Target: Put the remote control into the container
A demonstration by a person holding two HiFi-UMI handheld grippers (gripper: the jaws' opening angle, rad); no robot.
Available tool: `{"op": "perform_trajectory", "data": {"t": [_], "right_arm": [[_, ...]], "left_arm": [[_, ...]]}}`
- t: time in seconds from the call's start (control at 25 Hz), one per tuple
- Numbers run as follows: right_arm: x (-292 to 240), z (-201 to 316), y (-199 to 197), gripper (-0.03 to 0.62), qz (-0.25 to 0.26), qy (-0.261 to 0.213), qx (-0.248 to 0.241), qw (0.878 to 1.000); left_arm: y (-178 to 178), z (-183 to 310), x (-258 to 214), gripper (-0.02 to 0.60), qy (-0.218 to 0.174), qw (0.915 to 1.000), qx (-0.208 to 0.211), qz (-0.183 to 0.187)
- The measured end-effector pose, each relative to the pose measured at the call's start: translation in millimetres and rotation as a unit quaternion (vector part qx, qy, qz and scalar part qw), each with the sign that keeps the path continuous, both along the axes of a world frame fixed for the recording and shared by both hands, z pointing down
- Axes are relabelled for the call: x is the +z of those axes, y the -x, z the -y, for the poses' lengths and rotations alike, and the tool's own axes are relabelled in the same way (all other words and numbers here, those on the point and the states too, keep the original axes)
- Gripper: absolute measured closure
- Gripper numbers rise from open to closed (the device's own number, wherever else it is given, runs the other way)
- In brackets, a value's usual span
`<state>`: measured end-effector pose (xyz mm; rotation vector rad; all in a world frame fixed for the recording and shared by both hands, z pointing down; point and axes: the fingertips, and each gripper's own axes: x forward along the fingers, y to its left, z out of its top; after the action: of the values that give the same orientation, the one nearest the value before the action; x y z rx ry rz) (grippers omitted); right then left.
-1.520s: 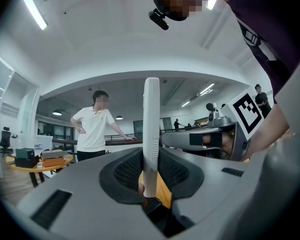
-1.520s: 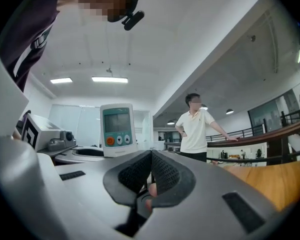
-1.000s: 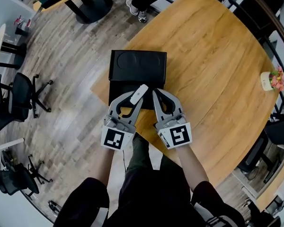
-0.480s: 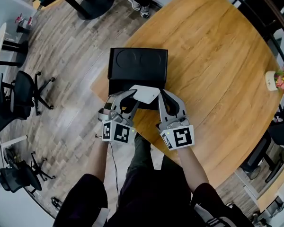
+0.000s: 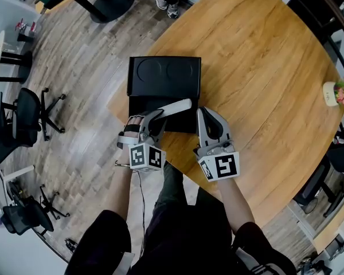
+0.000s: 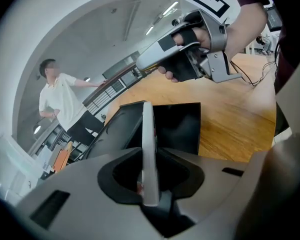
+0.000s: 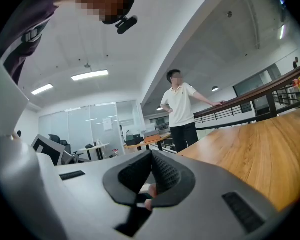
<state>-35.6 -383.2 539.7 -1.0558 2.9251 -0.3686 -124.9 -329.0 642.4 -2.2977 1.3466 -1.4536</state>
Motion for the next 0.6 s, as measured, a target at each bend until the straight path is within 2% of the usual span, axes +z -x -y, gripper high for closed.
{"op": "perform_trajectory", "data": {"t": [0.12, 0.28, 0.6], "right_arm": [[1, 2, -2, 0.576, 0.0, 0.002, 0.003, 1.0], [1, 5, -1, 0.576, 0.004, 0.004, 0.003, 1.0], [-34, -4, -2, 0.576, 0.008, -0.005, -0.003, 1.0]], "left_arm": [[0, -1, -1, 0.48, -0.002, 1.0, 0.0, -0.003], [2, 5, -25, 0.482, -0.047, 0.9986, -0.015, -0.021], [3, 5, -85, 0.482, -0.094, 0.9939, -0.037, -0.045]]}}
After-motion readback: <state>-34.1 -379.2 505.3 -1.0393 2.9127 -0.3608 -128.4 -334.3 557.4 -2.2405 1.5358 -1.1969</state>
